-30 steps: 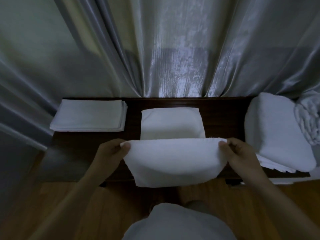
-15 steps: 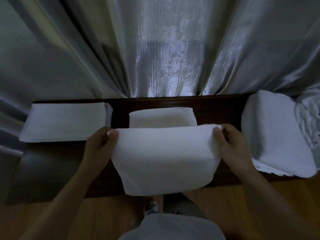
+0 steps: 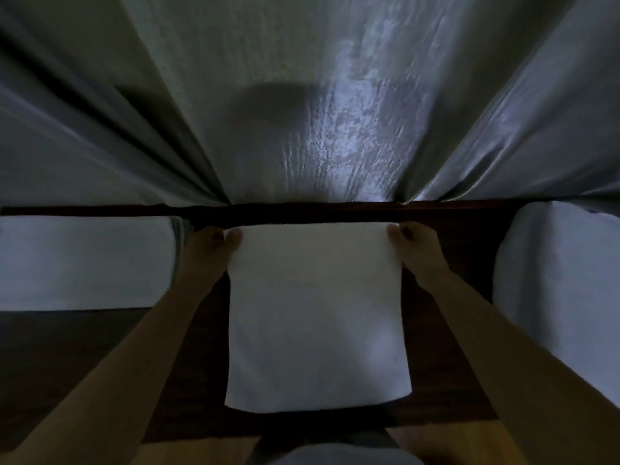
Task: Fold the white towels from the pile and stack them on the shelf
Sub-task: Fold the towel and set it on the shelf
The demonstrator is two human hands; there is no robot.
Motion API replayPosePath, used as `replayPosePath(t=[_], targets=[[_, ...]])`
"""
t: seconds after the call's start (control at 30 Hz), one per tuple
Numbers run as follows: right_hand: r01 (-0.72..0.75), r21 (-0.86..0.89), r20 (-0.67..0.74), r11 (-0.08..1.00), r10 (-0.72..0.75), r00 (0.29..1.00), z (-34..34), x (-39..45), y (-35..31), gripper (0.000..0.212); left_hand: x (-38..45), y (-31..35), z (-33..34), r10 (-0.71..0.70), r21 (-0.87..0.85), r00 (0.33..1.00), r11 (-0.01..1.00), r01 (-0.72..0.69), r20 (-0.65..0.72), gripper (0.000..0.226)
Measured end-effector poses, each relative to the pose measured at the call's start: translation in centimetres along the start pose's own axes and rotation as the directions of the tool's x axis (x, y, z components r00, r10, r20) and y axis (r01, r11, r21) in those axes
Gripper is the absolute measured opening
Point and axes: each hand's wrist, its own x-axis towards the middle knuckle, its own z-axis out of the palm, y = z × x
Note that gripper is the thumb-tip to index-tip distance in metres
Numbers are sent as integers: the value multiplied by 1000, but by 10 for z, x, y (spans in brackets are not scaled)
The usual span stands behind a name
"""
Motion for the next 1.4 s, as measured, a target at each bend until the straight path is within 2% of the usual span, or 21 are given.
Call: replayPosePath(t=[0.17,0.3,0.43,0.53,0.7,0.77,0.9,1.0,1.1,1.2,1.3,1.4], targets=[[-40,-194,30,980,46,998,23,27,3,30,19,-7,25,-29,142,999,989,31,-18,50],[-96,-247,56,964,113,992,34,39,-3,26,25,-8,34,-83,97,995,991,88,-57,52],[-169,-222,105,960,196,975,39,42,-7,19,32,-9,36,-143,40,989,989,144,-28,53],[-165,-242,91,956,191,977,41,40,-5,27,33,-11,38,-190,-22,981,982,189,-37,51],[-138,-212,49,967,151,987,39,33,-3,19,28,-9,38,-209,-75,977,976,205,-40,50],[-142,-162,25,976,148,989,36,31,-3,25,25,-9,37,-199,-74,979,978,195,-43,51],[-167,51,-21,985,168,986,24,14,-2,32,11,-6,28,-133,-111,989,986,125,-67,45],[-114,185,3,976,116,993,12,-9,-10,37,-9,-1,10,-52,-109,997,993,46,-53,43],[-47,247,7,968,47,999,2,-36,-17,38,-32,-1,-9,48,-91,997,994,-53,-64,40],[-32,328,-6,944,36,999,-9,-59,-19,24,-52,-4,-25,82,-73,991,993,-89,-102,37],[-24,422,9,906,23,1000,-24,-85,-21,13,-72,-7,-39,58,-153,994,986,-71,-89,19],[-8,473,21,881,-2,1000,-39,-104,-21,9,-91,-11,-51,161,-121,985,978,-168,-67,5]])
